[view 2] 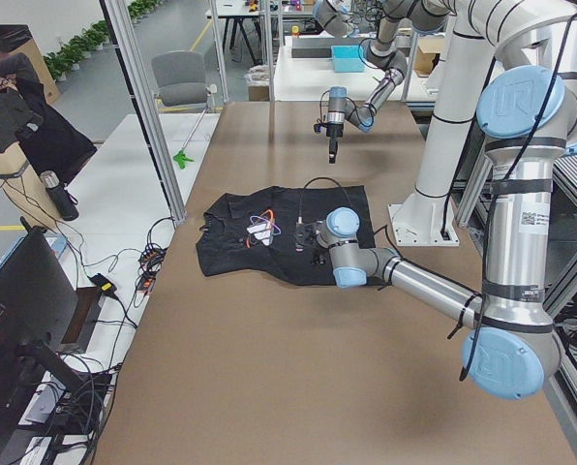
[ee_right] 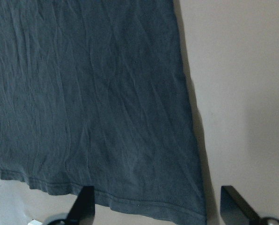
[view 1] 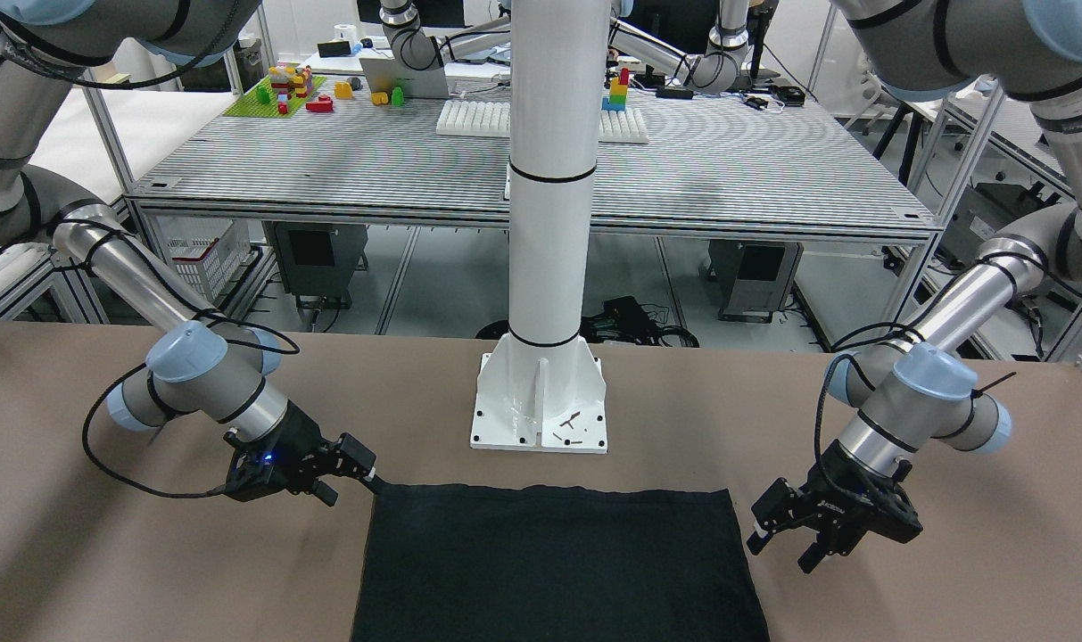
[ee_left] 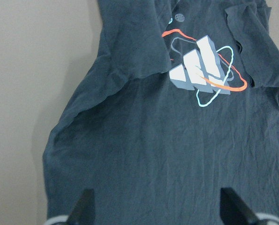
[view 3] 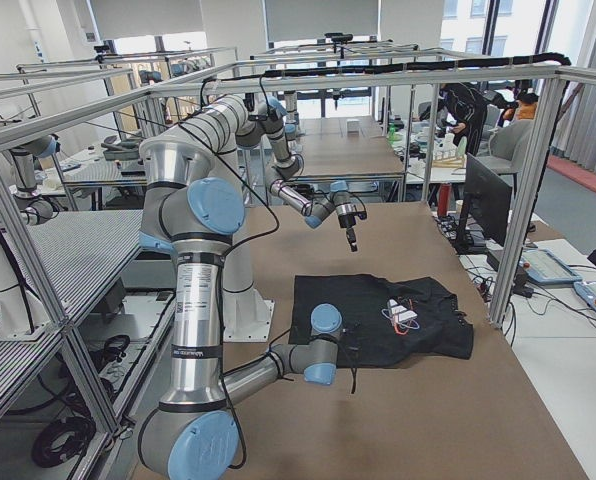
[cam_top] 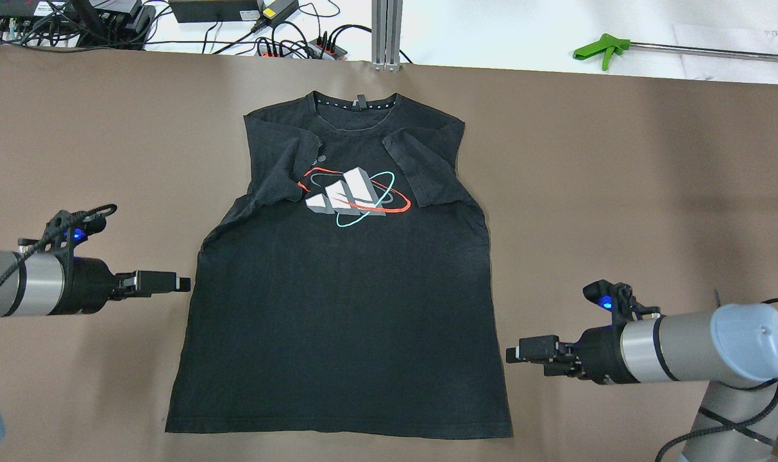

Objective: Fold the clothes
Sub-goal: 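Move both grippers down toward the shirt hem corners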

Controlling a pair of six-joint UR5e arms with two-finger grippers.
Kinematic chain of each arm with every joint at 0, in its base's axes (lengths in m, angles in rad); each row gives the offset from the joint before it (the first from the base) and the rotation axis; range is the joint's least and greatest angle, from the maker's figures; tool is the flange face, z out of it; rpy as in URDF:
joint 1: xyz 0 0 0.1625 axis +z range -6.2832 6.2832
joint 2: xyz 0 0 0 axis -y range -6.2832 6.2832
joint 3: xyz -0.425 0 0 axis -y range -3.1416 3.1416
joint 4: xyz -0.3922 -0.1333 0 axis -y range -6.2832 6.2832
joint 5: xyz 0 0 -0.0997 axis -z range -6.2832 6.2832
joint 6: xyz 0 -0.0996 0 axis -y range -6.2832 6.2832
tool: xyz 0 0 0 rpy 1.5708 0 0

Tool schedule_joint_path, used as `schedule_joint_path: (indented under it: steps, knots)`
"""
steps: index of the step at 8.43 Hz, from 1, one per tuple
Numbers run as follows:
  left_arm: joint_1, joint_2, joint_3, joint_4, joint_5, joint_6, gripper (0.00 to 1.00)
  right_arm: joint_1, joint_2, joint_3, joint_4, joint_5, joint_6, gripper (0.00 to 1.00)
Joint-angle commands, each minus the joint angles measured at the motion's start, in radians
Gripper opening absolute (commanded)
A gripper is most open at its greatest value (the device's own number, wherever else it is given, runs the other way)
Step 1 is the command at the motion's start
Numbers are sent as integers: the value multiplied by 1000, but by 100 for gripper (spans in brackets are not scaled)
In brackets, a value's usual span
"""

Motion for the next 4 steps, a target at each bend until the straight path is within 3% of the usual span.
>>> schedule_joint_path:
  steps: [1, 4]
  knots:
    - [52, 60, -22, -3, 77, -1, 94, -197, -10, 12, 1, -157, -7, 94]
    - [54, 59, -19, -3, 82, -1, 94, -197, -10, -8, -28, -148, -39, 94]
